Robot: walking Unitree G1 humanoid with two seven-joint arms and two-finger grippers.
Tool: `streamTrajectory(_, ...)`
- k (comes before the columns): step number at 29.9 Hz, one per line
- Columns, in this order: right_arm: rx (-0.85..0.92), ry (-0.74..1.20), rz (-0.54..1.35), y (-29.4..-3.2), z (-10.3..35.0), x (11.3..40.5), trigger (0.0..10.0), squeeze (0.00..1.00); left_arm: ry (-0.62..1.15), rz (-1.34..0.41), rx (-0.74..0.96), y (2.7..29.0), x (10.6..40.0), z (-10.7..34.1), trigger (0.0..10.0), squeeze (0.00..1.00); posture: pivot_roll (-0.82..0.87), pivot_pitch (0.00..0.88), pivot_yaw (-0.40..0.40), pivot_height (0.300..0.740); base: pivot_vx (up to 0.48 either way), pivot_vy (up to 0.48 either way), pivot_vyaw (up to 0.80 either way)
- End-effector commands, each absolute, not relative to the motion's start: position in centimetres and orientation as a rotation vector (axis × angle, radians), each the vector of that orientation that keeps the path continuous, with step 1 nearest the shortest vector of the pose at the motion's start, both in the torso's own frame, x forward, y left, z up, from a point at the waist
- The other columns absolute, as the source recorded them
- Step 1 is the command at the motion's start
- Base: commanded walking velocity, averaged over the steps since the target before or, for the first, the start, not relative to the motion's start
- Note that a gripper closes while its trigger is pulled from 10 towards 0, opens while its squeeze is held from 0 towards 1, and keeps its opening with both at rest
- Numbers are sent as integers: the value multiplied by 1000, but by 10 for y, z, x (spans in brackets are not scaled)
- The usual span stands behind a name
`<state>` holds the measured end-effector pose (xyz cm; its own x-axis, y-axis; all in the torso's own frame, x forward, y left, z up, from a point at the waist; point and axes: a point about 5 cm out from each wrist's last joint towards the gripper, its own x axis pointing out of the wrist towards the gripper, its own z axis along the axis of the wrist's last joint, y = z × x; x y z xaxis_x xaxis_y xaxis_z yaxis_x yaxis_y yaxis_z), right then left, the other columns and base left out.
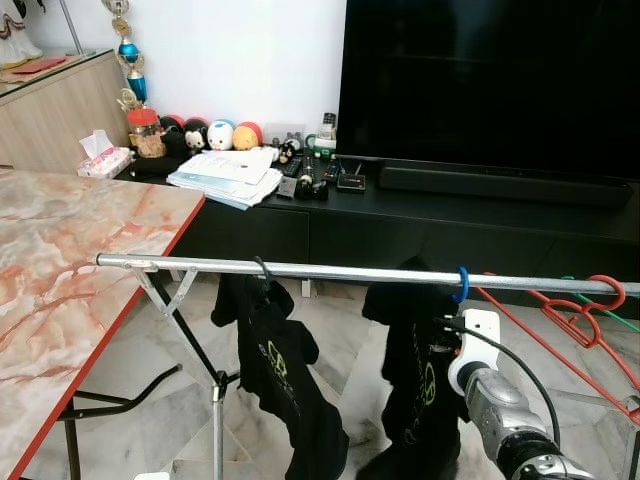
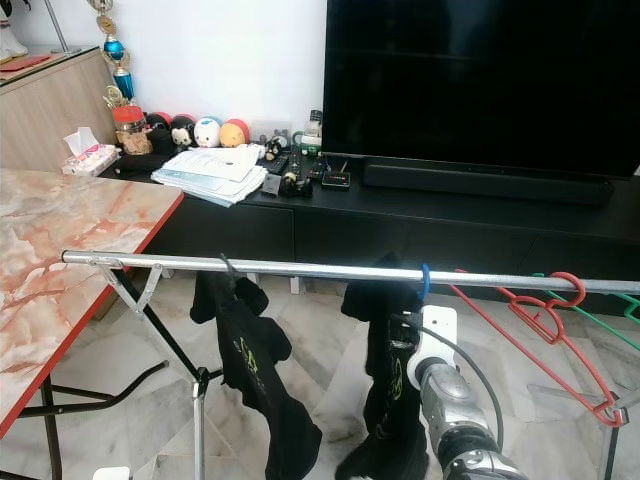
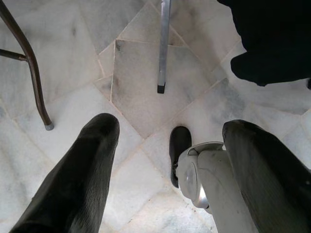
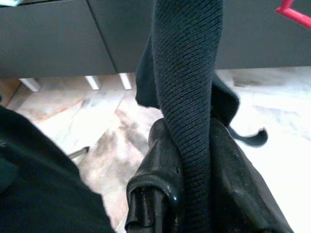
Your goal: Hang hanger
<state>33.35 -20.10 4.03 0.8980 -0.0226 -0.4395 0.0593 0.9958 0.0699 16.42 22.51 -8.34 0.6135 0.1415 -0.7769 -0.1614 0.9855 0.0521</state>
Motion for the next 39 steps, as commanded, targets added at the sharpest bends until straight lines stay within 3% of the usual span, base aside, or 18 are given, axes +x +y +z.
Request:
streamTrajectory(1,51,370,-69,-204,52,340,0,0,898,185,-33,224,162,-84,10000,0,99,0,-7,740,0,0,0)
streamTrajectory(14,82,124,-167,-211,70,337,0,0,896,199,-53,220,161,-86,10000,0,83,0,-21,740,0,0,0)
streamTrajectory(27,83,262,-106,-191,16,291,0,0,893,211,-47,223,160,-85,10000,0,81,0,-15,740,0,0,0)
streamTrajectory(31,98,250,-102,-189,16,290,0,0,893,213,-45,224,161,-85,10000,0,80,0,-13,740,0,0,0)
streamTrajectory(32,102,241,-97,-188,17,290,3843,0,893,215,-44,225,161,-85,10000,0,79,0,-12,740,0,0,0)
streamTrajectory(33,100,243,-95,-187,17,290,10000,0,892,215,-45,225,161,-85,10000,0,81,0,-13,740,0,0,0)
streamTrajectory(39,115,251,-89,-185,15,287,10000,0,887,207,-53,225,162,-84,10000,0,85,0,-13,740,0,0,0)
